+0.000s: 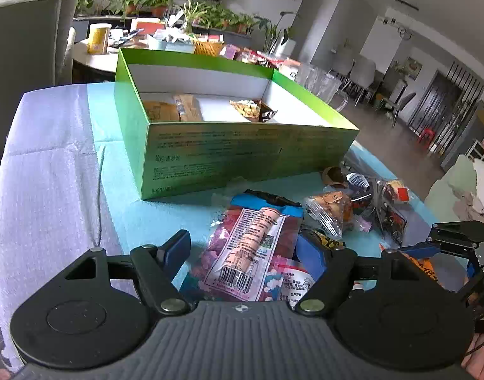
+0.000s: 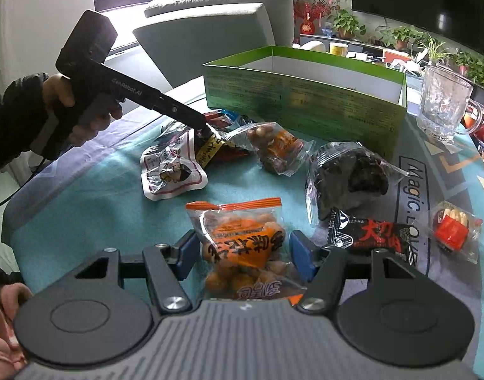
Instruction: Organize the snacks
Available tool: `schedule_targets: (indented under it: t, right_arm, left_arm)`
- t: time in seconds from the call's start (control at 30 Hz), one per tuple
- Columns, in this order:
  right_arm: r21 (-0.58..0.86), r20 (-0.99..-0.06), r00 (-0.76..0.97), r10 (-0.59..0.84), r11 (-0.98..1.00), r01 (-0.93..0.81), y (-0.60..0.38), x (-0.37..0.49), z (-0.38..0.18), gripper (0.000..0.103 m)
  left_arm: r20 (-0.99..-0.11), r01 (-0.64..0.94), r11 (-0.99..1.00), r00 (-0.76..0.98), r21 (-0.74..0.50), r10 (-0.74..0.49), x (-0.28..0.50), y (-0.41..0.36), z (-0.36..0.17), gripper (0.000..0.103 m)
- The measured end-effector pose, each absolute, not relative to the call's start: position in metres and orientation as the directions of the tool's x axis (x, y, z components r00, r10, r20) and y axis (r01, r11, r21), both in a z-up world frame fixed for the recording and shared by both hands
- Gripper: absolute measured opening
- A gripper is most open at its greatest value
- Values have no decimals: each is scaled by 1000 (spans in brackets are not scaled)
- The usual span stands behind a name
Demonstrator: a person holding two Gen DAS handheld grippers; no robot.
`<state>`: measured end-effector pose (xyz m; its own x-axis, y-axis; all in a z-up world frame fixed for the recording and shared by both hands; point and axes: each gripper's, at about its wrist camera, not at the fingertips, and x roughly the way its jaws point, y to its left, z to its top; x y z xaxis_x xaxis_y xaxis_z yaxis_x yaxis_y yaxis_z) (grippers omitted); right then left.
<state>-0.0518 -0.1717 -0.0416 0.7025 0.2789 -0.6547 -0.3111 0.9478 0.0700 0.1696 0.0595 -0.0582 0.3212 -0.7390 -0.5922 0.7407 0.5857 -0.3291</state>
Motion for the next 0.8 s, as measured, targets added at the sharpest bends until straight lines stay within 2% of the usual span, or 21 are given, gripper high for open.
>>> schedule_targets:
  t: [0.07,0.17,0.2,0.27,0.33,0.43,0.57,0.7,0.8]
  right_arm:
    - [69,-655,702,278,948,-310,-171,-51,-42,66]
    - [72,-655,703,277,949,-307,-170,-50,-42,66]
    - [74,-654,704,277,949,-306,-170,-50,-41,65]
    - [77,-652,706,275,951,-299,-171,-50,-41,64]
    - [82,-649,711,271,954,-288,-171,-49,-41,63]
    - [92,-647,715,263,958,-270,-173,-47,-40,63]
    - [91,-650,715,258,960,-264,-173,-42,-39,63]
    - [95,-648,716,260,960,-263,-173,-42,-40,63]
    - [101,-646,716,265,959,-263,-174,-45,-40,63]
  left_arm:
    - [-574,728,581,317,-363,-755,168,64,-60,69]
    - [-553,675,593,316,-439,-770,166,70,-62,55]
    - [-553,658,610,335,-442,-763,162,71,-62,47]
    - [-552,642,637,373,-427,-746,153,75,-61,40]
    - [-548,632,652,397,-418,-736,142,78,-58,37]
    - [-550,637,680,442,-364,-709,126,77,-52,40]
    - [-568,619,720,486,-313,-664,119,70,-46,67]
    - [-594,628,721,471,-293,-652,117,58,-51,69]
    - [-613,649,726,484,-228,-625,113,48,-56,69]
